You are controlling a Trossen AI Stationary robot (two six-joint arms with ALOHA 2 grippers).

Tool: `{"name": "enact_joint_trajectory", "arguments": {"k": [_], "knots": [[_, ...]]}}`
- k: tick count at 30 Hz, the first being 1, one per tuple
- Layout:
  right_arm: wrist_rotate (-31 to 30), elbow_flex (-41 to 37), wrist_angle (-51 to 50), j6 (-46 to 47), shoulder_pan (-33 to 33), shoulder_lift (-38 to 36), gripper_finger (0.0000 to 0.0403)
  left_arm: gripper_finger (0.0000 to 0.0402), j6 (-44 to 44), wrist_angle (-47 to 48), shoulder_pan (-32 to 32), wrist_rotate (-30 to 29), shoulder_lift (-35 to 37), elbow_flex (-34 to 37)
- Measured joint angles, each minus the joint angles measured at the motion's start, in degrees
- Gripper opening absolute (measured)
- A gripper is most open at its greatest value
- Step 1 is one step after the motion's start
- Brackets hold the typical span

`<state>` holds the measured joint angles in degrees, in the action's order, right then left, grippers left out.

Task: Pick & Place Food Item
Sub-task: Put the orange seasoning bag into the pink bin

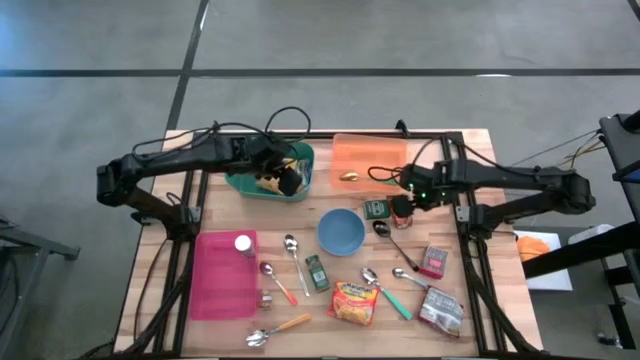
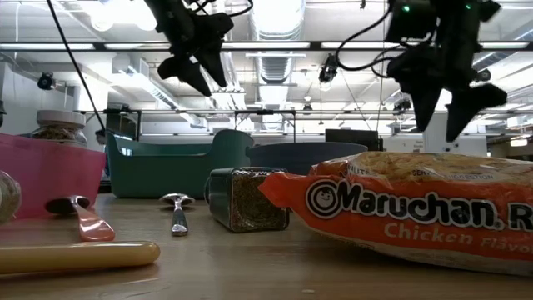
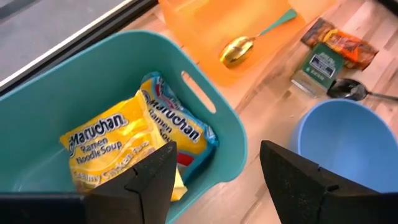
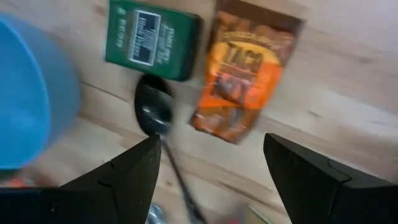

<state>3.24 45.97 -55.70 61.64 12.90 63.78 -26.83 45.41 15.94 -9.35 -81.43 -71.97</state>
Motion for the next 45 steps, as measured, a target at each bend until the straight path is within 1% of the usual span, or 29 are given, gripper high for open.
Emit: {"name": "enact_joint_trajectory", "arguments": {"k": [7,12,15,17,20,26,29,38,45], "knots": [[-0.1,-10.9,5.0,7.9,0.1,-7.0,0.0281,0.0234,0.0,0.2,0.0,0.0,0.0,0.0],[-0.2,-18.0,13.5,14.0,0.1,-10.6,0.0281,0.0234,0.0,-0.2,0.0,0.0,0.0,0.0],[-1.2,-21.8,19.1,17.4,0.1,-11.3,0.0281,0.0234,0.0,-0.5,0.0,0.0,0.0,0.0],[-2.0,-23.6,22.1,19.0,0.1,-11.5,0.0281,0.0234,0.0,-0.6,0.0,0.0,0.0,0.0],[-2.3,-25.4,24.0,20.5,0.1,-11.5,0.0281,0.0234,-0.2,-0.6,0.0,0.0,0.0,0.0],[-2.7,-27.9,28.3,20.9,0.1,-11.5,0.0278,0.0234,-0.2,-1.0,0.0,0.0,0.0,0.0],[-3.5,-28.4,29.5,20.9,0.1,-11.5,0.0252,0.0234,-0.2,-1.1,0.0,0.0,0.0,0.0],[-3.6,-28.6,29.7,19.3,0.1,-11.5,0.0127,0.0234,-0.2,-1.3,0.0,0.0,0.0,0.0],[-4.8,-28.6,30.1,18.7,0.1,-11.5,0.0053,0.0234,-0.1,-1.2,0.0,0.0,0.0,0.0]]}}
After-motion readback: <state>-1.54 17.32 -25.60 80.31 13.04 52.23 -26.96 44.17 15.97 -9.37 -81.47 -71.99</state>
